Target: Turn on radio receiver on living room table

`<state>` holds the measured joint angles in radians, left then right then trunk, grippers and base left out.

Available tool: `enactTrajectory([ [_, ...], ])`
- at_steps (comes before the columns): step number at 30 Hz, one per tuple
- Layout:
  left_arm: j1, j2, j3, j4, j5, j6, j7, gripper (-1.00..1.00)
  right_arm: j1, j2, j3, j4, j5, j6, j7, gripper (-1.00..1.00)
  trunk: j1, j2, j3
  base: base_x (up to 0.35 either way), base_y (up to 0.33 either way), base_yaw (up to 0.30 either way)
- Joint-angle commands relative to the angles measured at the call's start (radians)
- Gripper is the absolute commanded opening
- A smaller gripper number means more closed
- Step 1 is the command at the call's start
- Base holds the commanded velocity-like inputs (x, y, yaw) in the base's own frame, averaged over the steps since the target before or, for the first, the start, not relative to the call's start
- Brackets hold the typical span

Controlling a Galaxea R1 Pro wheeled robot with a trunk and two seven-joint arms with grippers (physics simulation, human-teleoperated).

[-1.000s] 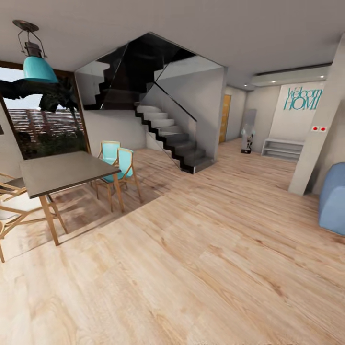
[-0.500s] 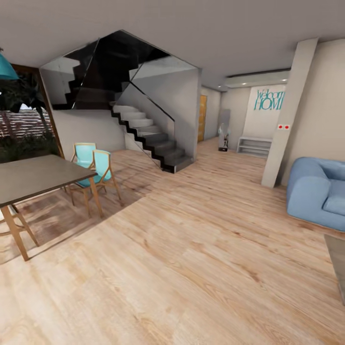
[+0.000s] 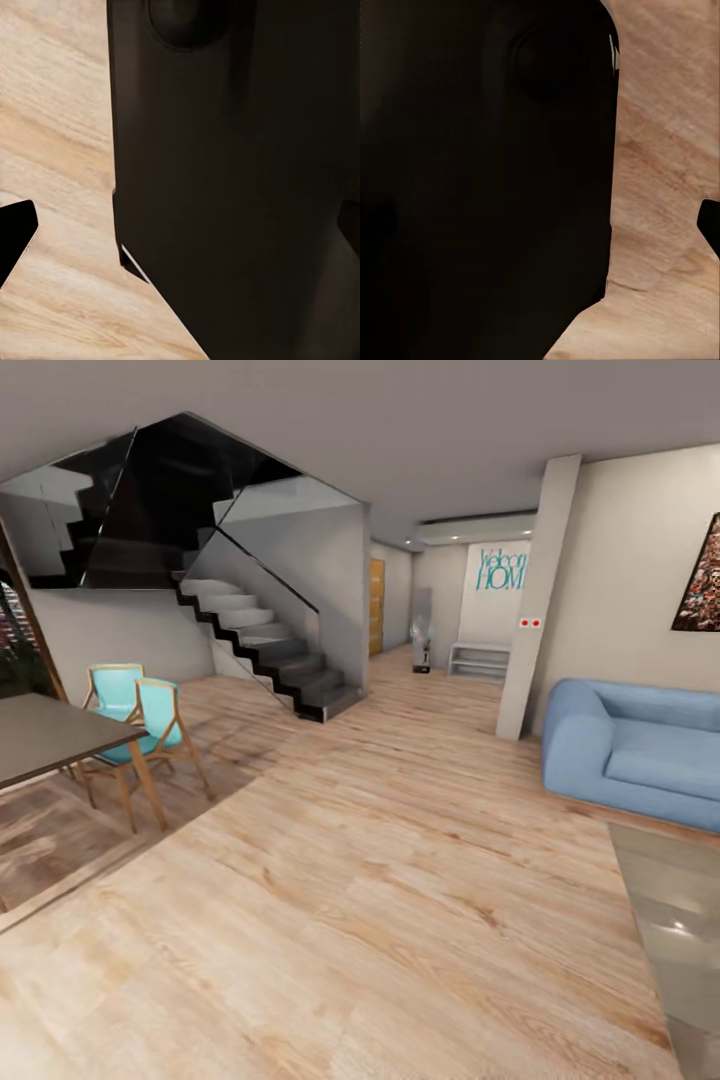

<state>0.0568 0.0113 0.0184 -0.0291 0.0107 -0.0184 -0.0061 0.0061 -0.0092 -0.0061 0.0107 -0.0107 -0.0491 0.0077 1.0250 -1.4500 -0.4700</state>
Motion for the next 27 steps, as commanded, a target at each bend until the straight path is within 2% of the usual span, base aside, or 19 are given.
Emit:
enactTrajectory([
  [1, 0.000, 0.001, 0.000, 0.000, 0.000, 0.000, 0.000, 1.00, 0.000, 0.000, 0.000, 0.000, 0.000, 0.000, 0.000, 1.00, 0.000, 0.000, 0.000, 0.000, 0.000, -0.290],
  [27, 0.000, -0.002, 0.000, -0.001, 0.000, 0.000, 0.000, 1.00, 0.000, 0.002, 0.000, 0.000, -0.001, 0.000, 0.000, 1.00, 0.000, 0.000, 0.000, 0.000, 0.000, -0.293],
])
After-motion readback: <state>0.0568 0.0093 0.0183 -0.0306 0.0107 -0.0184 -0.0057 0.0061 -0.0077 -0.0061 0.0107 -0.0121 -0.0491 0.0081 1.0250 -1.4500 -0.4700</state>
